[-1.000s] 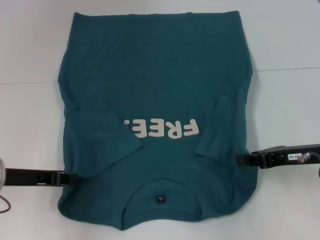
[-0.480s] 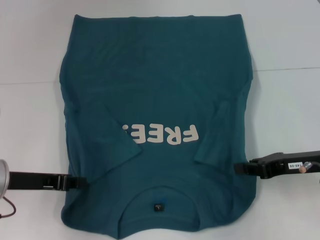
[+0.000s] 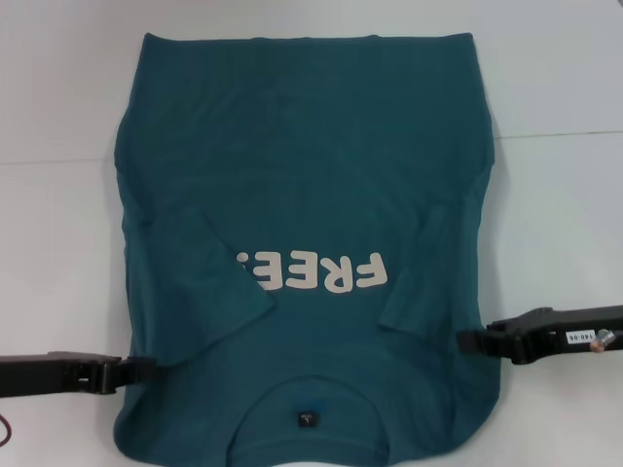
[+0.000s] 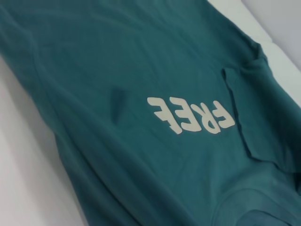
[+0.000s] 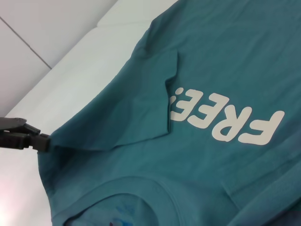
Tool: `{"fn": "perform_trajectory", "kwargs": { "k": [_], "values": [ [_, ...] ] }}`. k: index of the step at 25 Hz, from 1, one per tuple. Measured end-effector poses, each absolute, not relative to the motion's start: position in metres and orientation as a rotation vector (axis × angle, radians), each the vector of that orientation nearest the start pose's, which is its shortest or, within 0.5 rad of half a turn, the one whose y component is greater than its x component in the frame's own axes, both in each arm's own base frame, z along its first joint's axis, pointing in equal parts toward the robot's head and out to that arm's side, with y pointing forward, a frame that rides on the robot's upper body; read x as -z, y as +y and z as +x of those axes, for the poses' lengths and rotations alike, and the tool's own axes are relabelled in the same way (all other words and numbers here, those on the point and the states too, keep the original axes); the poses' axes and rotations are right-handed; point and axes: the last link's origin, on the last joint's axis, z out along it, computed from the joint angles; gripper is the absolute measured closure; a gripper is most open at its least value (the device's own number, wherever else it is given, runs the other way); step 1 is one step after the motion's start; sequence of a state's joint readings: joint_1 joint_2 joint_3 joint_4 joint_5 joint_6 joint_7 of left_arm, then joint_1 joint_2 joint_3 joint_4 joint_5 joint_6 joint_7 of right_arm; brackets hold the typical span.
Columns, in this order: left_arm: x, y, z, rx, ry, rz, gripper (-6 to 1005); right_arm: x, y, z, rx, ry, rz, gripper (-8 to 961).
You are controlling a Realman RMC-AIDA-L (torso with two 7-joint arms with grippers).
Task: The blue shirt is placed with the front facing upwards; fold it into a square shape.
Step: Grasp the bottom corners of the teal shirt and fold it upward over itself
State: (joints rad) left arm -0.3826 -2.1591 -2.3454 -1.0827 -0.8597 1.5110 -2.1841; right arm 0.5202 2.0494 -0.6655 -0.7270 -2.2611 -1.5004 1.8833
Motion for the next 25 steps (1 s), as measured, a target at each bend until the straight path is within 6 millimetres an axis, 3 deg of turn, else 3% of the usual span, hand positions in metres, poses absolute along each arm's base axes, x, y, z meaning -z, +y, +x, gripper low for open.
{"fn": "perform_trajectory", "kwargs": {
  "k": [25],
  "values": [
    [-0.027, 0.268, -0.3, 0.534, -1.335, -2.527, 918, -0.005, 0.305, 0.297, -0.398, 1.167, -2.753, 916]
  ]
}}
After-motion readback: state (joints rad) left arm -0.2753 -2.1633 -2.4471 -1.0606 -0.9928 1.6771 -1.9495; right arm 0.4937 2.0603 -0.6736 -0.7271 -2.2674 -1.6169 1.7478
